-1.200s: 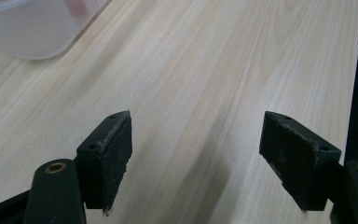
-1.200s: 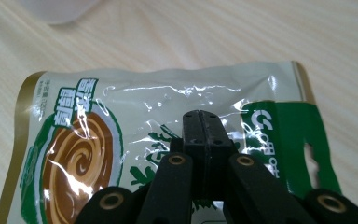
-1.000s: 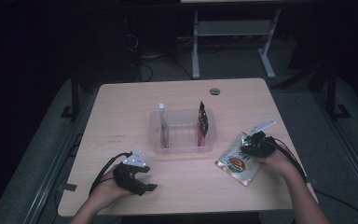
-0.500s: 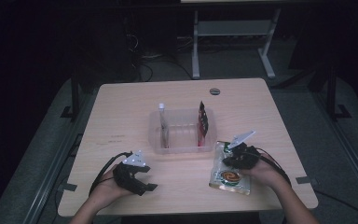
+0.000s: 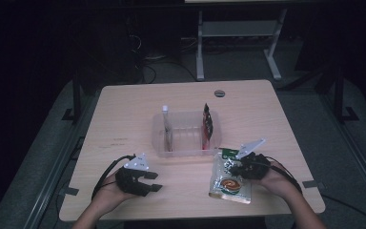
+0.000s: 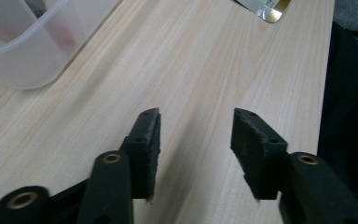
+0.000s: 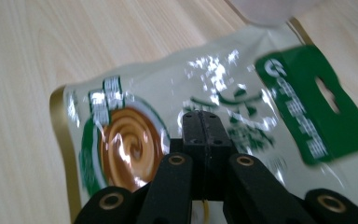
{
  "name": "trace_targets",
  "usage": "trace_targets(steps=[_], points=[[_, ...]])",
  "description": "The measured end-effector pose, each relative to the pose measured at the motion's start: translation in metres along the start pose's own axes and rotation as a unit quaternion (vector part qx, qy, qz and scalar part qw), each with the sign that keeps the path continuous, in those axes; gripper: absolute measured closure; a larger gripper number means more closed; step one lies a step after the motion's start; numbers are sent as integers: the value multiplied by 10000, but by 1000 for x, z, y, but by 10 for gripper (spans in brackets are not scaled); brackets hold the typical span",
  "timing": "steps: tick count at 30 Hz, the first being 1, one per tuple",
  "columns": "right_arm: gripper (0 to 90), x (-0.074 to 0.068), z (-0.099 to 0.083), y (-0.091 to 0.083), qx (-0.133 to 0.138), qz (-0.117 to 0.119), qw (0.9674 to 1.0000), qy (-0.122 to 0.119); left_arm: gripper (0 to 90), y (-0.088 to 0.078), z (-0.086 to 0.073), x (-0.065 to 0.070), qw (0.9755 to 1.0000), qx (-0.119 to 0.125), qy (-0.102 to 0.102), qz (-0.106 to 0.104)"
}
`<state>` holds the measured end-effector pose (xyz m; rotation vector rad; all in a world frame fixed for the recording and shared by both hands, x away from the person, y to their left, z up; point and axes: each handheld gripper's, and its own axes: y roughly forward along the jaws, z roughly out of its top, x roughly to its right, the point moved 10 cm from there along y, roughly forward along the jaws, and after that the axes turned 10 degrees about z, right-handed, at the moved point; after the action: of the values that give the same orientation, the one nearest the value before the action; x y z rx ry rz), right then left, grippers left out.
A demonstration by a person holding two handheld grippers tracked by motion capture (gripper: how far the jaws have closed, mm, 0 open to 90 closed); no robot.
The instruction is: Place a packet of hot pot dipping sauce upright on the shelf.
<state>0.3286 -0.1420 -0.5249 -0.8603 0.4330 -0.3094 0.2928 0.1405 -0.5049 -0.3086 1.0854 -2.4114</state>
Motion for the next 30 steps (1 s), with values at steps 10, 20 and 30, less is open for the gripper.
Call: trace_targets(steps=[10, 20, 30], points=[[899, 5, -31, -11, -293, -127, 9995, 11, 584, 1, 0, 1, 10000, -53, 37, -37], [899, -30, -12, 18, -447, 484, 9963, -559, 615, 1, 1, 2, 10000, -53, 74, -34], [845, -43, 14, 38, -257, 677, 9949, -699, 851, 16, 30, 12, 9996, 66, 287, -43]])
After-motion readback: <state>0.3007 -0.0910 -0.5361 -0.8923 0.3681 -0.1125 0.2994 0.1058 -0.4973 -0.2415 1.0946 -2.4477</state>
